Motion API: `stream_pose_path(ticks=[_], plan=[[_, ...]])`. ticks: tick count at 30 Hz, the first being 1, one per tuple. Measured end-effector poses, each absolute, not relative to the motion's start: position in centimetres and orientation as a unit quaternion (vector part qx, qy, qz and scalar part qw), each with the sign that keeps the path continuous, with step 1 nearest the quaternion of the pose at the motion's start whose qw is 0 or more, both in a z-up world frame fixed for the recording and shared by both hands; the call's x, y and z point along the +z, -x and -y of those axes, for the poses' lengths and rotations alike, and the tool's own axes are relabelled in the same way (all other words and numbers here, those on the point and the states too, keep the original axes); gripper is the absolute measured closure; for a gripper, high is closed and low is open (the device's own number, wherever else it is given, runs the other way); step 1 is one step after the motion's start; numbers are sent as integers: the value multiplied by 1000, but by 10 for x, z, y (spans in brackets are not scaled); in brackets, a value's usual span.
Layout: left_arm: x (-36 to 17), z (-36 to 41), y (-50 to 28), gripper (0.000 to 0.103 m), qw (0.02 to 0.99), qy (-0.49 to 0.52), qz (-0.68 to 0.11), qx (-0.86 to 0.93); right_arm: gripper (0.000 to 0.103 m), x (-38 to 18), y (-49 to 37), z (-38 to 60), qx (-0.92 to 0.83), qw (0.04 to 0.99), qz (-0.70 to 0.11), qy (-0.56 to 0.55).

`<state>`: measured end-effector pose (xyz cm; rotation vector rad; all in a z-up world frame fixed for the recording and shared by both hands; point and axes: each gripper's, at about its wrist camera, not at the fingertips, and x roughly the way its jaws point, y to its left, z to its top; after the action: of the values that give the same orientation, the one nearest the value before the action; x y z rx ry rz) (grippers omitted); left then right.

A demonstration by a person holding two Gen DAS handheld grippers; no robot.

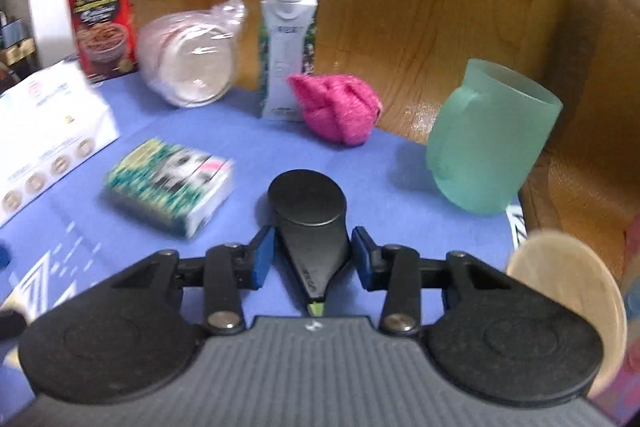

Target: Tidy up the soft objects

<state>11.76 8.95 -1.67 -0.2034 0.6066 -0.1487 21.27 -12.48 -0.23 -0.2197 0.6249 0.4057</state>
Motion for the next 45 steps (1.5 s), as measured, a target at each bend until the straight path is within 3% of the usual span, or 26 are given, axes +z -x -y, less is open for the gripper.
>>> stream_pose_path(ticks=[9,13,16,45], plan=[[-17,-89,-117,22,947,95,-300,-71,59,-9,-108,141,257,919,-277,110],[-17,-87,-116,13,947,90,-301,-67,59,-12,-77,147,277,917,-268,104],[-17,-88,-116,12,947,91,-302,-65,59,-16,-62,153,275,920,-259,101],[-16,-87,-115,12,947,85,-303,-60,58,-20,-57,161,261,931,-247,67]])
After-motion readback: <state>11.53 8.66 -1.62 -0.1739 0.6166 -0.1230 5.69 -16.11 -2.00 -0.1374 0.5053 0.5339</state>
